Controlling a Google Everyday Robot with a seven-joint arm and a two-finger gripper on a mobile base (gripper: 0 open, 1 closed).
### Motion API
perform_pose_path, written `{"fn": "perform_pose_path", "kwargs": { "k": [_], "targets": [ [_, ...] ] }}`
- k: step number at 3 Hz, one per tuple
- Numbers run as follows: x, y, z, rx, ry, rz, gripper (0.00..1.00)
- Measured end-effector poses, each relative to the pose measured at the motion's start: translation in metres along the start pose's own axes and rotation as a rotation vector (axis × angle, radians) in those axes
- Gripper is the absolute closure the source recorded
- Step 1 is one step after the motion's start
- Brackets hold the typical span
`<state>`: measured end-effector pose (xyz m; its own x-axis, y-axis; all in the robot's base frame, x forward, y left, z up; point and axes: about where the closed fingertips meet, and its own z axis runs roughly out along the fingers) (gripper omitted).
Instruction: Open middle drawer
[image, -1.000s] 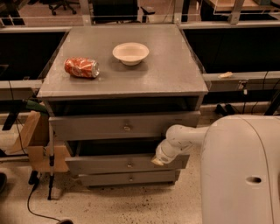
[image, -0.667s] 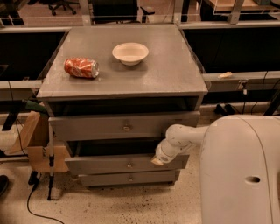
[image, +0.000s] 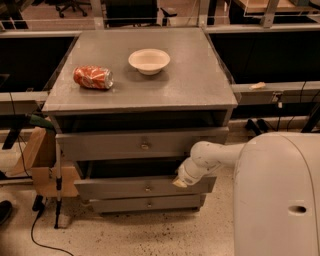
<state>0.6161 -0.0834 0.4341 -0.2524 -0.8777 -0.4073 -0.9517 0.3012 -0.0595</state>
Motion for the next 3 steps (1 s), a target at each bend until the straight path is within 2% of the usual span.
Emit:
{"fn": "perform_pose_path", "kwargs": {
  "k": [1,2,3],
  "targets": [
    [0.001,0.002,-0.001,-0.002,-0.001,-0.003,0.35],
    [0.001,0.002,-0.001,-0.004,-0.003,-0.006,0.04],
    [0.016,0.035,0.008,-0.03,-0.016,-0.034,0.0]
  ]
}}
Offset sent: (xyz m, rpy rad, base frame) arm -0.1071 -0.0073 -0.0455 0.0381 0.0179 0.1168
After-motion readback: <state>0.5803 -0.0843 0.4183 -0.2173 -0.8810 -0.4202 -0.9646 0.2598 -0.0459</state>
